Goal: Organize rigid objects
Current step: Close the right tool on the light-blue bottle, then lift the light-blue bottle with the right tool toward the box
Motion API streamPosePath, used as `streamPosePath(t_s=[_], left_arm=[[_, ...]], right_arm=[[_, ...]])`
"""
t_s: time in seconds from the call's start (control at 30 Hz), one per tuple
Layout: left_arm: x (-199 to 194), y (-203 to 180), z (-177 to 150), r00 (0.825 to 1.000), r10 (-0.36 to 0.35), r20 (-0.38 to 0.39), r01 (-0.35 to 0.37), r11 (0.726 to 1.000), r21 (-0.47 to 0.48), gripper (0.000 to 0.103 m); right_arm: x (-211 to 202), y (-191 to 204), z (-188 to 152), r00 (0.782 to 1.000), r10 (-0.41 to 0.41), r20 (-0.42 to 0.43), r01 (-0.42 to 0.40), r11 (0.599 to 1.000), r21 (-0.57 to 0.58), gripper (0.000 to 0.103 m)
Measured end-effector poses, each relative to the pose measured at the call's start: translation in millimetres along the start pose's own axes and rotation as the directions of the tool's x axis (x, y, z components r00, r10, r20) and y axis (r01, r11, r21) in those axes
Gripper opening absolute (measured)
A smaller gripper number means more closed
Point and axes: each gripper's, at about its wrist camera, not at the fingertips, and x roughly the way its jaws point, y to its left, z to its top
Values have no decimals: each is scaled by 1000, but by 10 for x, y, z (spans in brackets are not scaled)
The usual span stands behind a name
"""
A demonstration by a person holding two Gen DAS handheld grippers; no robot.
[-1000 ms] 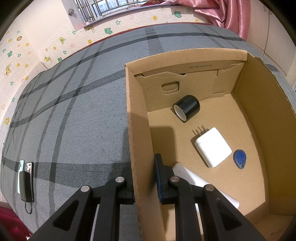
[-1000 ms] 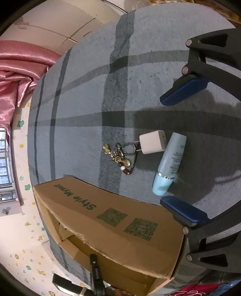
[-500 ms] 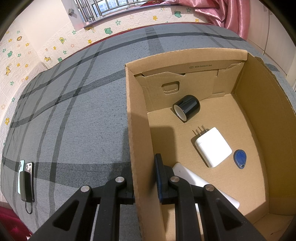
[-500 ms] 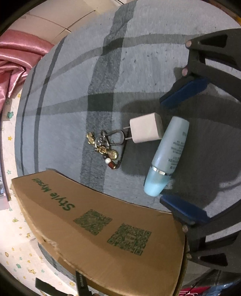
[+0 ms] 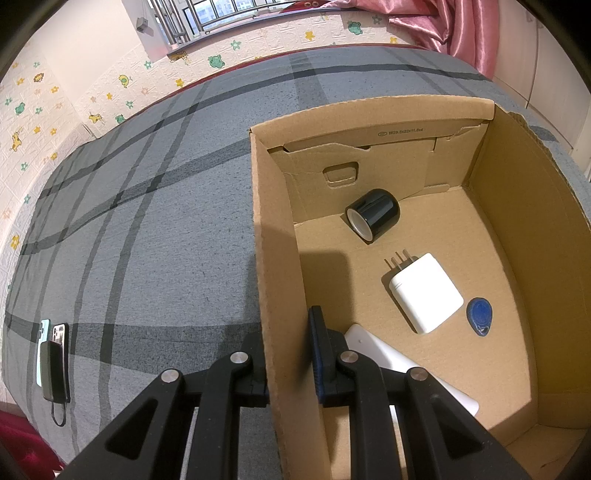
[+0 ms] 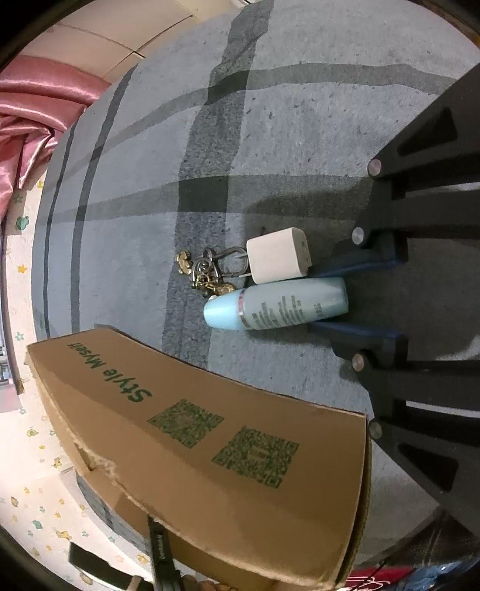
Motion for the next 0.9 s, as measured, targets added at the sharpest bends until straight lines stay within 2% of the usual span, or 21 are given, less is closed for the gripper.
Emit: streamPosePath(t_s=[0.53, 0.9], left_arm=[[-10, -1, 3, 1000, 1, 0, -1, 1000, 0, 17], [-12, -3, 0, 1000, 0, 0, 0, 1000, -1, 17]], right_arm=[[-308, 9, 46, 998, -10, 60, 9, 1000, 19, 23], [-527, 1, 225, 994, -54, 97, 50, 998, 43, 23]])
